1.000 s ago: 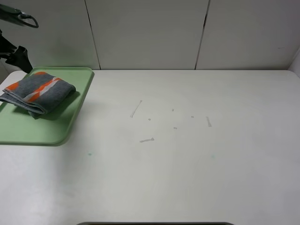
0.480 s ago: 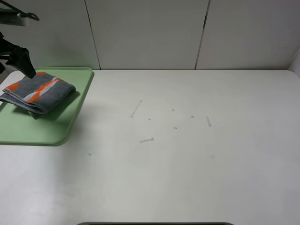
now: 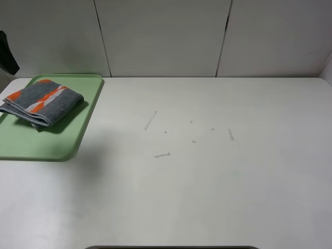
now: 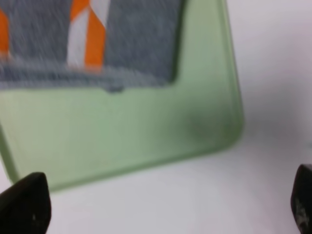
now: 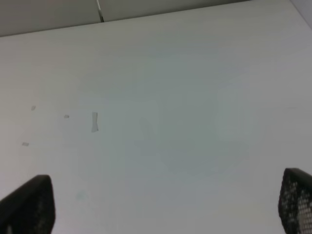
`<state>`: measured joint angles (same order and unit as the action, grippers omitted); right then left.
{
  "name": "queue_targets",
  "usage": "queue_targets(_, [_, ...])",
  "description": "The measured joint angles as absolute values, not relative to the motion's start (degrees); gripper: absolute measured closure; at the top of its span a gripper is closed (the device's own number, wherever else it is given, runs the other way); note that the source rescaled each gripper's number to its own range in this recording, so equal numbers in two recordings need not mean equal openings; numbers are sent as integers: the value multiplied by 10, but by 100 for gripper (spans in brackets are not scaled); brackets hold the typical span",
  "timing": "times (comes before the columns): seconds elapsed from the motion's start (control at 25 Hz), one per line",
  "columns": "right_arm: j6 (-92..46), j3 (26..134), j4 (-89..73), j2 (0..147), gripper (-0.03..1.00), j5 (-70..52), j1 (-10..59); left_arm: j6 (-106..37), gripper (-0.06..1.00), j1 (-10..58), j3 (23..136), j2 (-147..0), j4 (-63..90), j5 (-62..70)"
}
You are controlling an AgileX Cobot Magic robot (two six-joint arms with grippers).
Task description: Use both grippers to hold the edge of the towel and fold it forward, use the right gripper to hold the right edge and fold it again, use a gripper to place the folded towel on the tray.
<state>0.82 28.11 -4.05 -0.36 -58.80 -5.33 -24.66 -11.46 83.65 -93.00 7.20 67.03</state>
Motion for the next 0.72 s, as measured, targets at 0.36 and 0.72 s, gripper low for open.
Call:
queue_targets(0.36, [8,281,-40,-4,-3,-588,-53,-228,-1,-115,802,-810,72,671])
queue_targets(0.72, [8,281,-40,-4,-3,-588,-53,-221,-1,-115,650,-600,83,672])
